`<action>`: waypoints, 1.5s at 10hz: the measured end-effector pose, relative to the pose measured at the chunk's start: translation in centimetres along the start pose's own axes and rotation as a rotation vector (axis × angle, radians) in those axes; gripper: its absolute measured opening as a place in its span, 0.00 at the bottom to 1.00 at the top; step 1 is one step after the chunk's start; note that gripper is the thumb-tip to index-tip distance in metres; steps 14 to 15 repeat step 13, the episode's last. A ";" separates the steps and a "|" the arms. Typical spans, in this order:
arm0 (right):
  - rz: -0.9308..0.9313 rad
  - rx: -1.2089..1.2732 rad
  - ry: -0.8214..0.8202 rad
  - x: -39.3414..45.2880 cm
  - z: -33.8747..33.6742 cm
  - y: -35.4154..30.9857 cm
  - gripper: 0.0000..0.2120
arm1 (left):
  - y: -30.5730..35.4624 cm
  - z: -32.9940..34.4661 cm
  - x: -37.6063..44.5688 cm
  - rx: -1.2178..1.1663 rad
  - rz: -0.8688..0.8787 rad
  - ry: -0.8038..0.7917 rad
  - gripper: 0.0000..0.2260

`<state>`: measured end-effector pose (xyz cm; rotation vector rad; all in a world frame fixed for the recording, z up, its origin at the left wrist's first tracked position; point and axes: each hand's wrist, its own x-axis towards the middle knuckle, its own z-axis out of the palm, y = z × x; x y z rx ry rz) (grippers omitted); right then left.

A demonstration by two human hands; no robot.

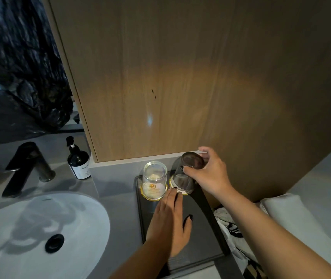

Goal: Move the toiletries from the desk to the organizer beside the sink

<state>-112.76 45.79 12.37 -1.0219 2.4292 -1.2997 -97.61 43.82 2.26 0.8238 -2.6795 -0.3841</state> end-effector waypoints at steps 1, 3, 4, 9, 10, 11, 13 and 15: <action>-0.019 -0.024 -0.028 0.3 0.9 0.4 0.33 | 0.0 0.2 -0.1 0.021 -0.011 -0.022 0.31; -0.048 -0.061 -0.065 0.4 1.7 1.4 0.34 | -0.2 0.4 0.1 0.022 -0.031 -0.039 0.31; -0.061 -0.062 -0.066 0.4 1.8 1.5 0.34 | -0.2 0.5 0.1 0.017 -0.035 -0.035 0.32; -0.077 -0.102 -0.121 0.4 2.1 2.0 0.27 | -0.1 0.3 -0.1 0.015 -0.023 -0.034 0.31; -0.083 -0.116 -0.159 0.7 2.0 2.0 0.28 | 0.4 -0.8 0.0 0.016 -0.014 -0.064 0.31; -0.056 -0.118 -0.206 0.7 1.5 1.9 0.30 | 0.9 -2.7 0.4 -0.067 -0.070 -0.122 0.29; -0.139 -0.112 -0.304 0.1 -0.4 1.4 0.31 | 2.2 -6.7 0.1 -0.081 -0.108 0.043 0.24; -0.139 -0.112 -0.304 0.1 -0.4 1.4 0.31 | 2.2 -6.7 0.1 -0.081 -0.108 0.043 0.24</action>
